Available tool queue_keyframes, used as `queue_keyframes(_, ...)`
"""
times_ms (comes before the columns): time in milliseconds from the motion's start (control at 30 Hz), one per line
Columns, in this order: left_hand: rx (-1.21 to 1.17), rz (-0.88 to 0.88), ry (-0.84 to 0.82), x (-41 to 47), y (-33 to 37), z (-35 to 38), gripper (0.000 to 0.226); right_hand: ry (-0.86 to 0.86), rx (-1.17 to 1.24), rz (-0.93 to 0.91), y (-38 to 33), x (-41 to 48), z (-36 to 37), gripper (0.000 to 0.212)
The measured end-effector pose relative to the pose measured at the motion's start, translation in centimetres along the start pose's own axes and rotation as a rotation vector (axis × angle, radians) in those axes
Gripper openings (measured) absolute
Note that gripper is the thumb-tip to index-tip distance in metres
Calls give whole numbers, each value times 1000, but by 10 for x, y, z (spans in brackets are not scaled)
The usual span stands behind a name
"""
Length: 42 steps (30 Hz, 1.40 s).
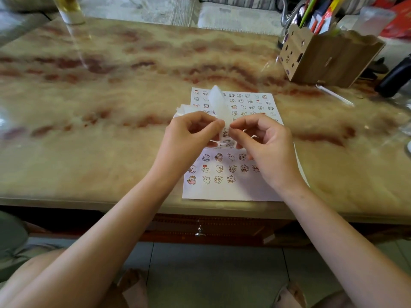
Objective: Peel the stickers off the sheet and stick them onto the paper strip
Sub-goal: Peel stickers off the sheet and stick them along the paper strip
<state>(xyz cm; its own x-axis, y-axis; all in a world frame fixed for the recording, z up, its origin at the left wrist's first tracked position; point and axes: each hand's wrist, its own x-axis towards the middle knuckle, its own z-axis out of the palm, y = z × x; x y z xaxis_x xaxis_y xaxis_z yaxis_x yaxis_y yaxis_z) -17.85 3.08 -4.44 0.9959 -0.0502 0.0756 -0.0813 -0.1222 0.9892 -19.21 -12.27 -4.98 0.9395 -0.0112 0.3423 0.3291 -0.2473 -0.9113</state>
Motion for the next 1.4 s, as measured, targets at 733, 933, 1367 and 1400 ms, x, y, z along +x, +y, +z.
queue_keyframes(733, 62, 20, -6, -3, -2, 3, 14, -7, -203, -69, 6, 0, -4, 8)
queue_keyframes(933, 58, 18, -10, -4, -1, 4, 14, -11, -172, -20, 4, 2, -4, 13)
queue_keyframes(1367, 33, -32, 18, 0, -4, 1, 17, -18, -385, -227, -1, -5, -4, 5)
queue_keyframes(1400, 39, -34, 22, 1, -5, 0, 17, -36, -328, -175, -4, -6, -6, 4)
